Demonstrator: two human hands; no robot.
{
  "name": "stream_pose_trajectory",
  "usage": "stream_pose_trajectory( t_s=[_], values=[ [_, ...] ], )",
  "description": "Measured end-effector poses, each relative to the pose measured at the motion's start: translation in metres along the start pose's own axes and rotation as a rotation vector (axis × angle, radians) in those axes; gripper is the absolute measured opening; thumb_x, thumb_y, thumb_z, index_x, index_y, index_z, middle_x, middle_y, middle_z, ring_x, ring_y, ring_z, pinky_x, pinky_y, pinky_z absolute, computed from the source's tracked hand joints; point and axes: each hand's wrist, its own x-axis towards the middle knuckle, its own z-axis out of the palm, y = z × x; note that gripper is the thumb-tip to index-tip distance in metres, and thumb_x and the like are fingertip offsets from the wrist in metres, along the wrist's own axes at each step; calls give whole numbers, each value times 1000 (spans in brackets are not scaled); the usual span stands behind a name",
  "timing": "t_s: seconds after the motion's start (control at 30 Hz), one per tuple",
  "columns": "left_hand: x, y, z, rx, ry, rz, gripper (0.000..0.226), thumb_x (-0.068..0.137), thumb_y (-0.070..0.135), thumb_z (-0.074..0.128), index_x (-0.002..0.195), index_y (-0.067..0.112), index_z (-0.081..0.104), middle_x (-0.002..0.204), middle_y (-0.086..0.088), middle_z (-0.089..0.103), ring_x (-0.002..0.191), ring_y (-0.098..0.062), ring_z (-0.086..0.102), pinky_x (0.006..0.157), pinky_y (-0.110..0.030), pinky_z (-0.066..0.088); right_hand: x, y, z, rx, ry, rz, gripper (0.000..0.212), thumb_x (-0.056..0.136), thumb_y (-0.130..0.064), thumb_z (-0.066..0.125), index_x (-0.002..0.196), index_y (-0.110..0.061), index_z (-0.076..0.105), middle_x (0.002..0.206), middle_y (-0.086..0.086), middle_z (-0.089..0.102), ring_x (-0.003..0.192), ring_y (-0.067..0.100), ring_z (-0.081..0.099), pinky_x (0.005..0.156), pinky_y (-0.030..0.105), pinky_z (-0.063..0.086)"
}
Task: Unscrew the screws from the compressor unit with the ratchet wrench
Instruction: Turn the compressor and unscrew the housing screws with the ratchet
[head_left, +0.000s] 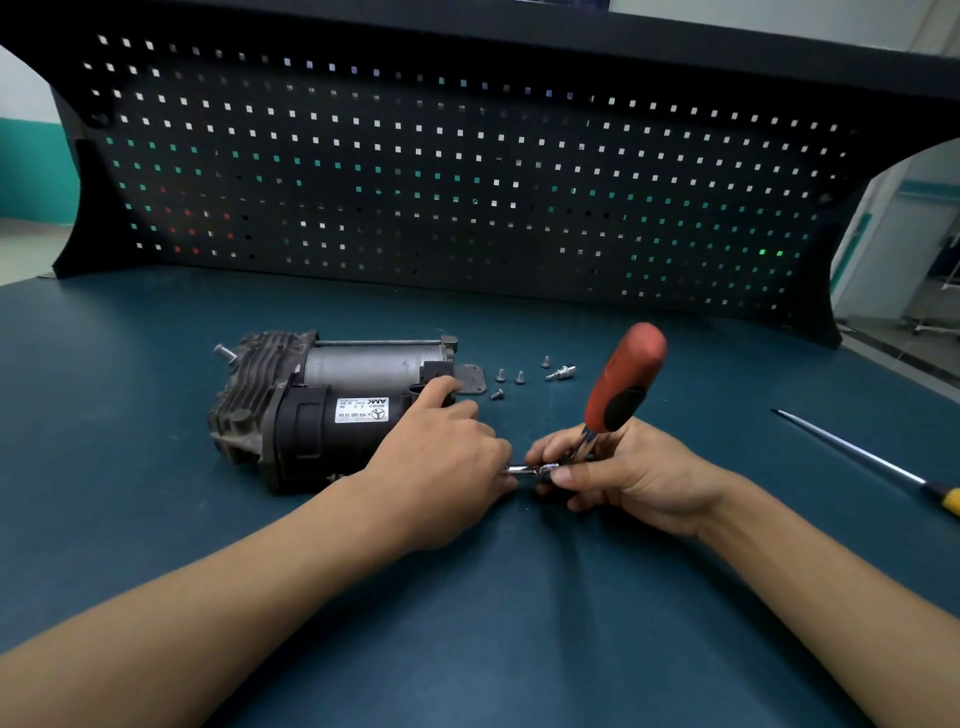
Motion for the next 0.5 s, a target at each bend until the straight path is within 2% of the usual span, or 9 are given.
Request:
stream_pose_trajectory(
  t_s=[0.33,0.5],
  values=[
    [-1,-1,0,4,1,24,42,103,51,25,91,27,59,89,10,64,93,-21,53,109,-44,17,0,0,1,-9,5,2,15,65,-11,77,76,-22,80,101,1,75,83,15,71,61,24,54],
    [0,-2,3,15,2,35,39,104,50,29,91,28,58,89,9,63,94,-20,52,109,-44,17,-1,0,1,-18,10,6,15,67,-10,76,80,-17,78,102,0,75,84,16,70,61,24,53]
  ],
)
